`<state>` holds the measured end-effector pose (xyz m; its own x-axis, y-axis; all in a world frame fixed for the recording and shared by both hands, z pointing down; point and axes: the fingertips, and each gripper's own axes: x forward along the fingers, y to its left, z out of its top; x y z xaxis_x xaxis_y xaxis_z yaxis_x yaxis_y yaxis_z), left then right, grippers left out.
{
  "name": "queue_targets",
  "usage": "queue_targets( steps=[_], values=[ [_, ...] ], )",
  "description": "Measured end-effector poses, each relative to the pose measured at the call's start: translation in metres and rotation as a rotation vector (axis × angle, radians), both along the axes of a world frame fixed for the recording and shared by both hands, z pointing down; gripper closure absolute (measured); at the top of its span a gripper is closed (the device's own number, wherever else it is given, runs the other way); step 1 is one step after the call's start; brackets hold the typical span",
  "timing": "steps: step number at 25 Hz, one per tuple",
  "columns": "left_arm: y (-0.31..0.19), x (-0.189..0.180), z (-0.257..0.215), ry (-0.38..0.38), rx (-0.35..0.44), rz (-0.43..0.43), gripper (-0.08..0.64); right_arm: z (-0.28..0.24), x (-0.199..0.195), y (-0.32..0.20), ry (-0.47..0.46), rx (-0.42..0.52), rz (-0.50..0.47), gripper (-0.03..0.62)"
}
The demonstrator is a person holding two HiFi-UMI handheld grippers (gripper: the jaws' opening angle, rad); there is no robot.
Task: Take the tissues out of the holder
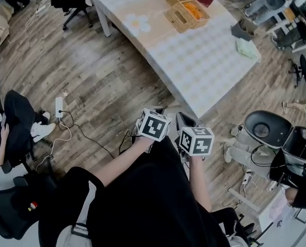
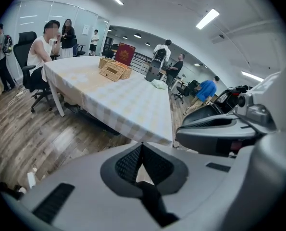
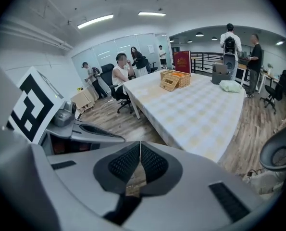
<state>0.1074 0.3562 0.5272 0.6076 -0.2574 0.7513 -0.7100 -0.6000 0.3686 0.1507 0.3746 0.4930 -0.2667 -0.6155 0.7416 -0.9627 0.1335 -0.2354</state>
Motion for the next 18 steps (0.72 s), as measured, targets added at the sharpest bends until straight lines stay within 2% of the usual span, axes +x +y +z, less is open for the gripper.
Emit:
queue_targets(
  steps=[11, 18],
  values=[
    [-0.05, -0.009, 0.008, -0.04, -0.012, -0.033, 0.56, 0.016, -0.004, -0.05, -0.035, -0.024, -0.062, 0.577],
    [-0.097, 0.018, 0.003, -0.062, -0.01, -0.027, 0.56, 0.013, 0.015, -0.101, -0.069, -0.011, -0.106, 0.577]
  ],
)
